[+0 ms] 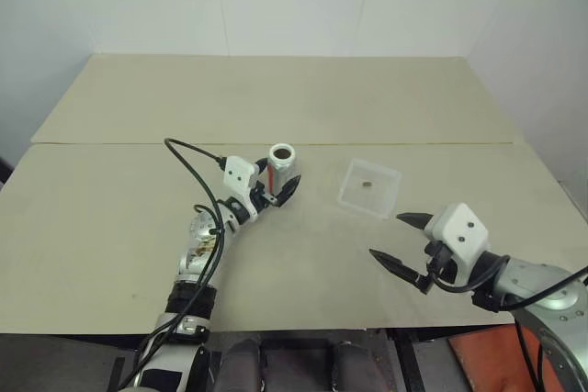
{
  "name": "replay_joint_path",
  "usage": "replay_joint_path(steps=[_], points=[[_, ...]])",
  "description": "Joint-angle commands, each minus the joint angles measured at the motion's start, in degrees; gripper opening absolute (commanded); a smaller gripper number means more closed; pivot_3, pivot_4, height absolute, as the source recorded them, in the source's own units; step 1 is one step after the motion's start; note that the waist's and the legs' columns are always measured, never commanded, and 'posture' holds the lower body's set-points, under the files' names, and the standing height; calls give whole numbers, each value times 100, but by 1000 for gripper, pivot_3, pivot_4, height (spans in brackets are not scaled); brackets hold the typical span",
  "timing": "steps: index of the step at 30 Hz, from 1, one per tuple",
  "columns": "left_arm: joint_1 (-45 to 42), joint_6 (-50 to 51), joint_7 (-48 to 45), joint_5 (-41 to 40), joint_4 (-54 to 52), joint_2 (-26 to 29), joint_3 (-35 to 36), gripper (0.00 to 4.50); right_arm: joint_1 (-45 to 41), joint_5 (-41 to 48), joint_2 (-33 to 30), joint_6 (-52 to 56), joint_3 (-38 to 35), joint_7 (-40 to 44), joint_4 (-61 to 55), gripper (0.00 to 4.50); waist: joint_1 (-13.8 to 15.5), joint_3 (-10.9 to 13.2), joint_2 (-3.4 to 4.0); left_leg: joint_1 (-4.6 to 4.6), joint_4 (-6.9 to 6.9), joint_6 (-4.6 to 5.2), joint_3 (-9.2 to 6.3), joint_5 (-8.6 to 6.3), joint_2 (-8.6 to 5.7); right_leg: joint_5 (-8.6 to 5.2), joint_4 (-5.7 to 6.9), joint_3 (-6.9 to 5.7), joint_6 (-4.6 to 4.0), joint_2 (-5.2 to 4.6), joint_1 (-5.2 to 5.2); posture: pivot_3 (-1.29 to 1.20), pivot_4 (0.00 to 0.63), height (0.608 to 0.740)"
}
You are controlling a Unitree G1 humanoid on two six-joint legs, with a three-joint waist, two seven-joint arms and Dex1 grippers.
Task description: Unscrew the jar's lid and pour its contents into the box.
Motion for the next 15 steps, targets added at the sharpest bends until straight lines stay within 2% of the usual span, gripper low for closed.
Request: replay_joint_path(steps=[1, 5, 9, 12, 15], points=[[294, 126, 35, -176, -610, 91, 43, 4472, -39, -57, -54, -120, -77, 61, -49, 4500, -3, 0, 0, 8, -3, 1, 1, -1, 0, 0, -3, 1, 0, -1, 7, 0, 150, 740], [841, 278, -23, -267, -1200, 273, 37, 4472, -98, -94, -50, -125, -40, 110, 5, 4500, 0, -1, 2, 14, -4, 1, 1, -1, 1, 0, -1, 3, 0, -2, 11, 0, 150, 740], [1472, 668, -210, -713, -1966, 569, 172, 4472, -149, -87, -48, -136, 5, 216, 49, 4500, -4, -2, 4, 19, -7, 1, 3, -2, 5, 0, 0, 6, -1, -2, 11, 0, 150, 740], [2140, 966, -596, -1180, -2653, 1116, 476, 4472, -113, -70, -102, -143, -49, 329, 47, 4500, -24, -4, 6, 24, -16, 1, 6, -2, 9, -1, -1, 8, -3, -1, 10, 0, 150, 740], [2619, 1398, -1143, -1900, -3181, 1750, 889, 4472, 136, 100, -173, -271, -492, 660, 47, 4500, -25, -4, 7, 30, -30, 0, 11, -2, 11, -4, -1, 10, -7, -2, 7, 0, 150, 740]])
